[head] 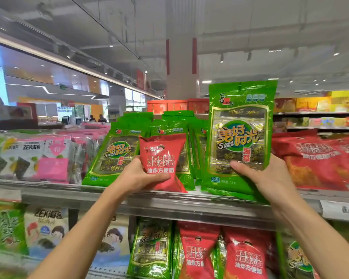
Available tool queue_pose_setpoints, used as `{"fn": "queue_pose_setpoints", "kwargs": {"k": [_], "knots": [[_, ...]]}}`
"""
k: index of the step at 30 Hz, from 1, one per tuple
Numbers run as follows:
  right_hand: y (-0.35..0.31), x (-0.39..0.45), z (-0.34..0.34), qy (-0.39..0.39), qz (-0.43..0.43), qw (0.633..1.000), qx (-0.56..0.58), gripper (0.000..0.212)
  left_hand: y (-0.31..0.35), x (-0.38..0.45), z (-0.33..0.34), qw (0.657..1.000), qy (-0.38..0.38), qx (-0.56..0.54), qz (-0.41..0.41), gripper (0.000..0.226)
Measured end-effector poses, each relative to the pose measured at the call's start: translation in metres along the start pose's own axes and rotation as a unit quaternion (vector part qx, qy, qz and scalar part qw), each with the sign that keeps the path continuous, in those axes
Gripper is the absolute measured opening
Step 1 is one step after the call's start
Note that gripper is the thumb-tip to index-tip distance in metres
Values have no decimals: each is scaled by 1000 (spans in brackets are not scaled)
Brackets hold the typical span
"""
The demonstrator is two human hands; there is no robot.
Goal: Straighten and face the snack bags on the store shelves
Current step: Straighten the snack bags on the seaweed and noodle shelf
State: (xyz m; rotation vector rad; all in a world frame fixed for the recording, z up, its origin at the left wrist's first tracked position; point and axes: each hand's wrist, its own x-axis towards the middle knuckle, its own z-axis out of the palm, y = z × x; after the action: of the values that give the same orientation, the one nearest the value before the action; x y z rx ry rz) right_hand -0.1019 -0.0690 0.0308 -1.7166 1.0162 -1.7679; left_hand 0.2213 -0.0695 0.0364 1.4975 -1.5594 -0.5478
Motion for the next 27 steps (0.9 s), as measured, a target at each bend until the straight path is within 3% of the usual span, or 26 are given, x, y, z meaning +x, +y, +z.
{"fn": "queue_pose_setpoints", "kwargs": {"k": [2, 7, 13, 19, 24, 27], "knots": [[-2, -2, 6, 5, 5, 1000, 8, 38, 1, 4, 0, 999, -21, -21, 15, 45], [-8, -4, 17, 21, 6, 1000, -1, 42, 7, 2, 9, 991, 56, -107, 57, 85], [-18, 5, 47, 28, -5, 1000, 0, 36, 17, -7, -15, 947, 144, -225, 178, 46], [-25, 11, 115, -29, 60, 998, -21, 47, -11, -20, -65, 922, 241, -251, 172, 52], [-8, 14, 164, -93, 152, 984, -8, 47, -43, -34, -89, 931, 252, -222, 144, 68], [-4, 18, 169, -141, 226, 964, -15, 68, -57, -41, -95, 931, 264, -221, 122, 81]]}}
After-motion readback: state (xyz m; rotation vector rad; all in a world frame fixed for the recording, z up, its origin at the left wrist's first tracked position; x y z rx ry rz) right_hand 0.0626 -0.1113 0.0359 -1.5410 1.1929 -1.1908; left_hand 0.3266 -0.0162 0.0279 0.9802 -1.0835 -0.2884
